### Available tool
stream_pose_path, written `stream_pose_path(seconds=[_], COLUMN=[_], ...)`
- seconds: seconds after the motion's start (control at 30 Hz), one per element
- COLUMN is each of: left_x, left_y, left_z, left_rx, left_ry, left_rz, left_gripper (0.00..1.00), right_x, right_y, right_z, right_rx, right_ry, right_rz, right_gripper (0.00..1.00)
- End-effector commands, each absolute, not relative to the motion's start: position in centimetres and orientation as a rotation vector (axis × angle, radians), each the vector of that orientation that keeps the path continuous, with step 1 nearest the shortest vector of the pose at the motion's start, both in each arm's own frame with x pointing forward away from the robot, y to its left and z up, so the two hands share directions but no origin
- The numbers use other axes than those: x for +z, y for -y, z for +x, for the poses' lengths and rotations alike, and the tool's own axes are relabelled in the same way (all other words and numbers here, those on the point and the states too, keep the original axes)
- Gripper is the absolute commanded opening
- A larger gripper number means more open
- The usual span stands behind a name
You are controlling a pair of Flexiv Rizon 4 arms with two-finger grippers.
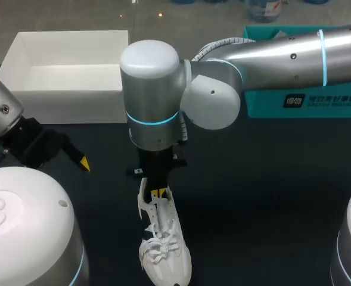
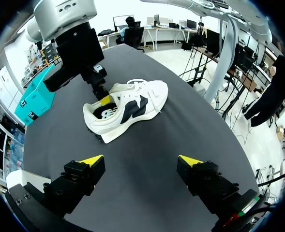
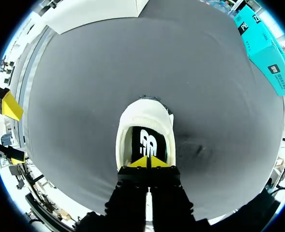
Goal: Take the shoe out of the shoebox, open the shoe tongue, remove and reinsert the insole, then place the shoe into the shoebox
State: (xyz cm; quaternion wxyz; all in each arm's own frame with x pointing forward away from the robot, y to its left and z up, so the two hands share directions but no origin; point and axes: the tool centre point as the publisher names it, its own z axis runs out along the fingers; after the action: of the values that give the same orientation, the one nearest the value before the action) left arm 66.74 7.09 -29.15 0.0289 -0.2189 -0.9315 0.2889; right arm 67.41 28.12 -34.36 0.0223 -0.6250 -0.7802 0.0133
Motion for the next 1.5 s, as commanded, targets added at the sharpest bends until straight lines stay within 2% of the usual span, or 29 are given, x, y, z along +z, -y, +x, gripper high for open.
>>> stream_pose_path(seconds=[0.03, 0.57, 0.67, 1.03, 1.2, 1.5], left_x=[-29.2, -29.2, -29.2, -29.2, -29.2, -29.2], left_y=[-7.1, -7.1, -7.1, -7.1, -7.1, -7.1], left_z=[66.9, 66.9, 66.9, 66.9, 66.9, 66.9], left_rx=[0.890, 0.890, 0.890, 0.890, 0.890, 0.890], left_ry=[2.871, 2.871, 2.871, 2.871, 2.871, 2.871], left_rz=[-0.676, -0.676, -0.676, -0.676, -0.676, -0.676], left_gripper=[1.00, 1.00, 1.00, 1.00, 1.00, 1.00], right_x=[-35.4, -42.4, -42.0, -35.8, -36.5, -40.6], right_y=[-28.0, -29.8, -29.5, -27.7, -27.4, -28.4], right_z=[67.7, 65.9, 65.5, 66.8, 67.5, 67.1], right_rx=[0.046, 0.101, 0.096, 0.096, 0.095, 0.102], right_ry=[2.411, 2.313, 2.298, 2.387, 2.392, 2.318], right_rz=[-1.915, -1.826, -1.841, -1.955, -1.945, -1.876], right_gripper=[0.00, 0.00, 0.00, 0.00, 0.00, 0.00])
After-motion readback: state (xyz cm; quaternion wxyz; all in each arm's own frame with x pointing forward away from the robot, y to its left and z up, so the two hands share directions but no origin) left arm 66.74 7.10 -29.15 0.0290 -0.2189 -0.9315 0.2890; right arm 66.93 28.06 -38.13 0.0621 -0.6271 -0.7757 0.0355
